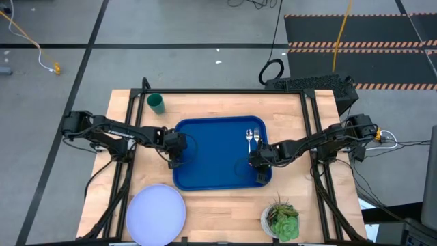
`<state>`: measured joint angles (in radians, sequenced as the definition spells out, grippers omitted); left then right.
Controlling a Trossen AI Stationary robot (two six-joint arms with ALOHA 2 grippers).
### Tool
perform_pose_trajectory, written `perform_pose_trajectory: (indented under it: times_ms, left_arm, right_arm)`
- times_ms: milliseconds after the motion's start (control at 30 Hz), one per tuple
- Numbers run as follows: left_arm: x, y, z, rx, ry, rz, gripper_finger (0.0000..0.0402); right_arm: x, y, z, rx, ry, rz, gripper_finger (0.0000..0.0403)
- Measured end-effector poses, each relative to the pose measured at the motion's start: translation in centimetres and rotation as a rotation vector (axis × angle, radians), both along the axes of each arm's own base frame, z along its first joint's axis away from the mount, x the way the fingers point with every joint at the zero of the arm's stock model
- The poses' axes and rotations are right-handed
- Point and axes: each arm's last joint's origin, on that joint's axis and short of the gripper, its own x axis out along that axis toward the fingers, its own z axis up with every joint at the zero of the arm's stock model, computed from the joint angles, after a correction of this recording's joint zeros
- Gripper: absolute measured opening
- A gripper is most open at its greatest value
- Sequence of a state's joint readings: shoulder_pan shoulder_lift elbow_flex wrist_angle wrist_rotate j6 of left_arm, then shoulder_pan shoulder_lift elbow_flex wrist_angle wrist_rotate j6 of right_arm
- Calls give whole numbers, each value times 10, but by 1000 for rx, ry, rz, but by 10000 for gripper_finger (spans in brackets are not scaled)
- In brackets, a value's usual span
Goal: Pick and place plate/cup/fork/spoon on tray
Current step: Adjust the blue serving tray
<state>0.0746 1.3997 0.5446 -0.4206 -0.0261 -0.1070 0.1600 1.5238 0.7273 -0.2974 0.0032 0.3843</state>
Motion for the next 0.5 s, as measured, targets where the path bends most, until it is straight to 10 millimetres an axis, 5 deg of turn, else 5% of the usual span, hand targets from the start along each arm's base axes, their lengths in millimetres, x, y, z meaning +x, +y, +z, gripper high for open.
perform_pose_trajectory:
  times_ms: [500]
  left_arm:
    - [0,-1,0,5,2,-10,67]
  right_arm:
    - [-6,-2,6,-36,10,-41,0]
